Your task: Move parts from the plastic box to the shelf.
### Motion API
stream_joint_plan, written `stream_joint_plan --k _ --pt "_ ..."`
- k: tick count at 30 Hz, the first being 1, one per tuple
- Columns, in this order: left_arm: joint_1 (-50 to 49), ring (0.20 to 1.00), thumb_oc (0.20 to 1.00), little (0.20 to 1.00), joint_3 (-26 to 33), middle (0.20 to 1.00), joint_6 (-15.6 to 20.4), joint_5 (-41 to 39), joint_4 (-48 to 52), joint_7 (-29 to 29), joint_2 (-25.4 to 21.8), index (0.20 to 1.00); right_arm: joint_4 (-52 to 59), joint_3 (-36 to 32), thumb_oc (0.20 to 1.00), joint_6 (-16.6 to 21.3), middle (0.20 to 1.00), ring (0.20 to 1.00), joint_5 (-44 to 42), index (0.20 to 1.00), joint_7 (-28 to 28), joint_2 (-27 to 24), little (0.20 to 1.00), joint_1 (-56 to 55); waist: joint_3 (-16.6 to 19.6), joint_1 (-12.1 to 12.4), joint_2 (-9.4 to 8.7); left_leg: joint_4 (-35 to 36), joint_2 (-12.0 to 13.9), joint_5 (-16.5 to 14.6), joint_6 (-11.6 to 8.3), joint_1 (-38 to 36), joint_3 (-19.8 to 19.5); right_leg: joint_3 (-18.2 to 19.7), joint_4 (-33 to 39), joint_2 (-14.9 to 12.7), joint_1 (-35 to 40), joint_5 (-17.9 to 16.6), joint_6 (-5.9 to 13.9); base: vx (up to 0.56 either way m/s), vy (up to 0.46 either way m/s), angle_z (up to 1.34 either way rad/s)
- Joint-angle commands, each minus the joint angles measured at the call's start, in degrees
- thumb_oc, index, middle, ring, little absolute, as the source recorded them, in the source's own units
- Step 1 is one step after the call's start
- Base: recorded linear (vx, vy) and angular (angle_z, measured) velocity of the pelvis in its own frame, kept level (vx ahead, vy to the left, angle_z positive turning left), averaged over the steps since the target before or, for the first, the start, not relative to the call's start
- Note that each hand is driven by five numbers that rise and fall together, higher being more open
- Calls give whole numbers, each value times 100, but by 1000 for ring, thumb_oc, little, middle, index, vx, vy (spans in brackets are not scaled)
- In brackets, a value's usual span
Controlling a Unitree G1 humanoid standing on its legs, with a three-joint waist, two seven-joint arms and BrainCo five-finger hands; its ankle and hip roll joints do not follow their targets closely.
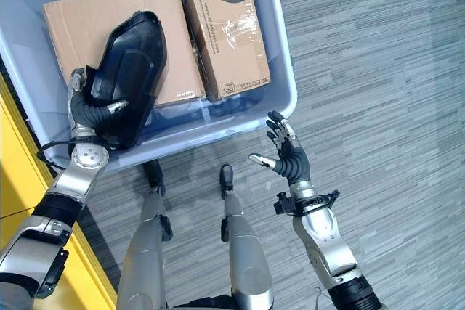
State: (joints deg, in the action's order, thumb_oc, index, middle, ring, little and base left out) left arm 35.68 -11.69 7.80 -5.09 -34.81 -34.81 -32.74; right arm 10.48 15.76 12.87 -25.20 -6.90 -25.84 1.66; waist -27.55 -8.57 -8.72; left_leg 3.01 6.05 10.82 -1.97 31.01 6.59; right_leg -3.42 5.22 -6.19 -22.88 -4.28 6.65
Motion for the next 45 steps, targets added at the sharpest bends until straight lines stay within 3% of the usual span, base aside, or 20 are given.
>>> stream_joint_plan --k 1,12,24,25,26,27,28,32,45 --pt "176 1000 1000 1000 352 1000 130 -346 -285 -149 -138 1000 405 -243 1000 302 1000 1000 -85 1000 -16 -105 1000 -289 133 27 -328 -595 444 -583 -397 -126 -150 -99 -277 -588 28 -286 387 0 0 0" --pt "269 1000 1000 1000 511 1000 265 -1072 -238 -243 -26 1000 410 -162 1000 261 1000 1000 -224 1000 -94 -105 1000 -253 97 15 -360 -628 430 -580 -385 41 -240 -125 -255 -570 -46 -322 382 7 -6 3" --pt "533 1000 1000 1000 -79 1000 -268 -19 -325 84 -369 1000 437 -250 1000 181 1000 1000 -244 1000 11 -178 1000 -283 33 -32 -348 -655 391 -596 -345 158 -266 -88 -267 -561 -148 -317 373 2 0 0" --pt "548 903 903 903 -114 903 -293 35 -333 121 -391 903 447 -260 1000 179 1000 1000 -246 1000 23 -179 1000 -288 27 -35 -348 -657 391 -599 -343 163 -269 -84 -273 -559 -161 -317 374 0 0 0" --pt "576 517 517 517 -168 517 -344 123 -359 172 -409 517 457 -270 1000 174 1000 1000 -249 1000 34 -183 1000 -304 22 -37 -341 -662 392 -598 -343 177 -272 -82 -280 -557 -173 -317 374 0 0 0" --pt "590 313 313 313 -199 313 -379 169 -357 198 -404 313 462 -298 1000 172 1000 1000 -251 1000 42 -182 1000 -334 17 -49 -325 -688 391 -604 -349 212 -262 -81 -297 -559 -185 -303 375 0 0 0" --pt "655 200 200 200 -278 200 -411 263 -482 256 -428 200 452 -308 1000 163 1000 1000 -270 1000 50 -173 1000 -333 16 -64 -313 -707 383 -610 -345 234 -265 -71 -311 -557 -209 -302 373 0 0 0" --pt "803 200 200 200 -537 200 -549 741 -629 442 -550 200 472 -348 1000 172 1000 1000 -281 1000 145 -191 1000 -391 26 -103 -270 -771 380 -630 -366 310 -240 -60 -349 -554 -272 -276 375 0 0 0" --pt "983 200 200 200 -682 200 -596 946 -924 556 -489 200 510 -378 1000 201 1000 1000 -306 1000 263 -213 1000 -501 86 -133 -212 -837 377 -677 -403 345 -208 -97 -357 -554 -241 -238 377 10 -17 4"
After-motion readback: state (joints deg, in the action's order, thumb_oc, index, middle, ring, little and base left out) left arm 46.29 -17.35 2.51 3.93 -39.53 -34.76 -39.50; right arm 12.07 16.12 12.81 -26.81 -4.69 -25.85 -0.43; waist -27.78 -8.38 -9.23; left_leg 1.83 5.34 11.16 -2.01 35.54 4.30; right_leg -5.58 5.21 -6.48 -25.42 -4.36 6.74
